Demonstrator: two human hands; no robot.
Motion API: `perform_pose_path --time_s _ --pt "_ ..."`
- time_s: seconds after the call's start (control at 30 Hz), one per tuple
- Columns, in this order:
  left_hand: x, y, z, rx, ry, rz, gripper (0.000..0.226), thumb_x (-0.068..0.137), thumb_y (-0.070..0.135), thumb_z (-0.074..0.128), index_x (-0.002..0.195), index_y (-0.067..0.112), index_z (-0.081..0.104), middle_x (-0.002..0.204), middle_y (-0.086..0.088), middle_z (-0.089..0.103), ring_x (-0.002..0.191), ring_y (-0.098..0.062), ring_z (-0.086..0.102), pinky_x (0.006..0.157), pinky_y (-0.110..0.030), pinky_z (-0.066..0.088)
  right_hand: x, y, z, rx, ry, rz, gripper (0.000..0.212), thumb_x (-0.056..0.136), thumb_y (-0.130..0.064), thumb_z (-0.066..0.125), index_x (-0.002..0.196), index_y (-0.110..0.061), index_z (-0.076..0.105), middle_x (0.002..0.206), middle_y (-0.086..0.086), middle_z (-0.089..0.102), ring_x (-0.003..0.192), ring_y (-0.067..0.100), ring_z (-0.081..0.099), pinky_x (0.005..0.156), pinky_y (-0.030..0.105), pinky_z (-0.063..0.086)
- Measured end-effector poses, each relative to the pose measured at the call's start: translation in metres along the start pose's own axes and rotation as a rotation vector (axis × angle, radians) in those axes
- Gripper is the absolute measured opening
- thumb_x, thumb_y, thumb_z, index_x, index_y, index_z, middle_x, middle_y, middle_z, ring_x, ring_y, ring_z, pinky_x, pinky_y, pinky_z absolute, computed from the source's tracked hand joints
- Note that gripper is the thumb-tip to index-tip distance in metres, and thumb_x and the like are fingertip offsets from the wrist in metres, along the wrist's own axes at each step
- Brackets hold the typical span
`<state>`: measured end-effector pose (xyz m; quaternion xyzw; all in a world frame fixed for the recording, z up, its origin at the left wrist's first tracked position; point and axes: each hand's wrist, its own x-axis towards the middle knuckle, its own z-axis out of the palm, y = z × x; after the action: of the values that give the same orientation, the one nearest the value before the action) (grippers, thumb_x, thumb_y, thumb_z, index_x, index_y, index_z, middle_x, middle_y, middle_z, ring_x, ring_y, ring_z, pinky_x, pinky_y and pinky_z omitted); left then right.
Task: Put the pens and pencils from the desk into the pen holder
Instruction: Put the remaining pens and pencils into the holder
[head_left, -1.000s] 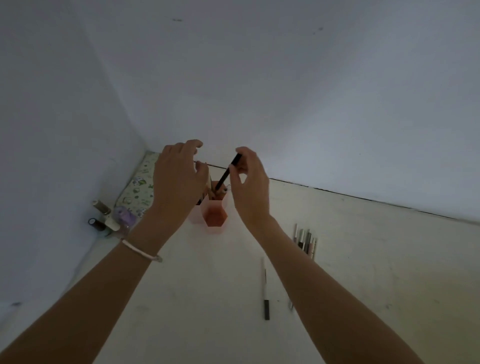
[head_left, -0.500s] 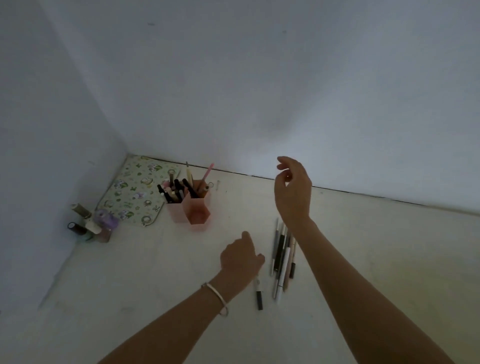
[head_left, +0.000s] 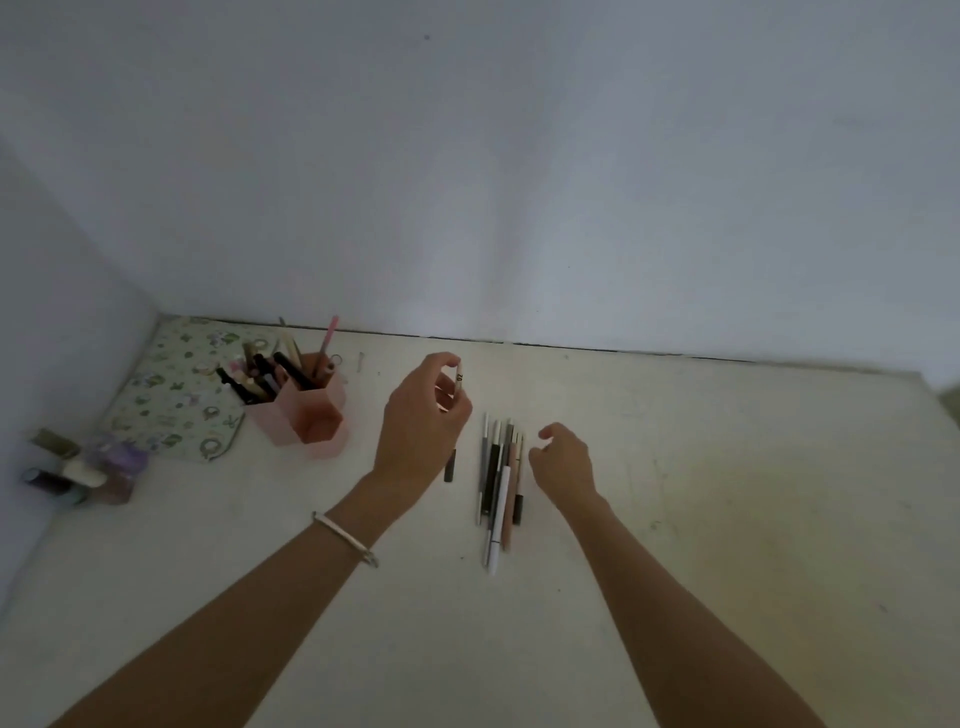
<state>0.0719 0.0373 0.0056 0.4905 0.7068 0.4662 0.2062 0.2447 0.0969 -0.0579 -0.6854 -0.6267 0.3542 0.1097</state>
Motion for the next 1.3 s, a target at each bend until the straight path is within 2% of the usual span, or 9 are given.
perform_pose_path --time_s 0.27,0.37,0.47,0.6,0.73,0.87,1.07,1.13,1.3 --pt "0.0 0.004 -0.014 -0.071 0.0 -0.015 0.034 0.089 0.011 0.063 0.117 0.029 0.055 0.082 0.008 0.064 0.069 -0.009 0.065 0.066 -0.029 0.06 0.001 -0.001 0.03 -0.106 0.032 -0.048 0.032 0.093 -0.015 0.053 0.124 -0.012 0.048 0.107 0.014 0.063 0.092 0.031 0.062 0.079 0.039 0.053" --pt "0.001 0.005 -0.019 -0.105 0.035 -0.012 0.036 0.089 0.008 0.062 0.119 0.027 0.056 0.082 0.006 0.064 0.071 -0.012 0.065 0.068 -0.032 0.06 0.008 0.001 0.026 -0.138 -0.006 -0.065 0.049 0.091 -0.021 0.059 0.135 -0.011 0.04 0.116 0.016 0.061 0.103 0.034 0.061 0.079 0.035 0.046" --pt "0.008 0.006 -0.031 -0.104 0.084 0.033 0.037 0.089 0.005 0.062 0.122 0.022 0.058 0.085 0.004 0.063 0.074 -0.01 0.064 0.068 -0.029 0.06 0.012 -0.003 0.014 -0.153 -0.027 -0.09 0.068 0.085 -0.025 0.069 0.141 -0.012 0.034 0.11 0.015 0.062 0.095 0.031 0.061 0.074 0.029 0.042" --pt "0.031 -0.001 -0.066 -0.034 0.204 0.093 0.034 0.09 0.005 0.061 0.12 0.021 0.058 0.09 0.001 0.062 0.08 -0.012 0.064 0.07 -0.026 0.059 0.019 -0.062 -0.007 0.101 0.075 -0.19 0.061 0.076 -0.011 0.068 0.134 -0.018 0.049 0.069 0.002 0.059 0.059 0.013 0.056 0.055 0.015 0.044" --pt "0.059 -0.014 -0.107 0.169 0.357 0.14 0.032 0.091 0.009 0.061 0.12 0.021 0.055 0.102 -0.001 0.058 0.082 -0.01 0.063 0.072 -0.024 0.059 0.009 -0.141 -0.019 0.388 0.09 -0.373 0.045 0.074 -0.013 0.069 0.114 -0.028 0.054 0.074 -0.007 0.057 0.055 0.004 0.055 0.045 0.004 0.039" --pt "0.079 -0.03 -0.133 0.323 0.393 0.075 0.029 0.091 0.008 0.058 0.117 0.019 0.051 0.103 -0.004 0.058 0.082 -0.017 0.064 0.072 -0.03 0.058 -0.007 -0.186 -0.016 0.524 0.08 -0.498 0.048 0.073 -0.011 0.066 0.113 -0.031 0.047 0.083 -0.005 0.064 0.055 0.0 0.06 0.048 0.007 0.045" --pt "0.083 -0.042 -0.131 0.963 -0.042 -0.196 0.016 0.091 0.014 0.057 0.102 0.017 0.069 0.097 -0.004 0.067 0.095 -0.024 0.06 0.08 -0.038 0.052 -0.018 -0.199 0.008 0.625 0.146 -0.631 0.057 0.077 -0.003 0.062 0.122 -0.03 0.043 0.076 0.004 0.063 0.062 0.006 0.058 0.062 0.014 0.051" --pt "0.086 -0.041 -0.136 0.967 -0.064 -0.216 0.02 0.091 0.019 0.058 0.105 0.022 0.072 0.104 -0.003 0.068 0.103 -0.023 0.058 0.086 -0.037 0.051 -0.02 -0.2 0.022 0.624 0.154 -0.661 0.052 0.081 -0.003 0.062 0.122 -0.028 0.043 0.078 0.0 0.065 0.065 0.007 0.063 0.064 0.015 0.053" --pt "0.087 -0.028 -0.159 0.684 0.189 -0.121 0.033 0.091 0.018 0.056 0.123 0.017 0.062 0.116 -0.006 0.066 0.11 -0.026 0.056 0.091 -0.041 0.048 -0.023 -0.201 0.067 0.489 0.115 -0.758 0.044 0.092 -0.007 0.058 0.125 -0.028 0.037 0.085 -0.004 0.066 0.076 0.008 0.066 0.073 0.024 0.058"
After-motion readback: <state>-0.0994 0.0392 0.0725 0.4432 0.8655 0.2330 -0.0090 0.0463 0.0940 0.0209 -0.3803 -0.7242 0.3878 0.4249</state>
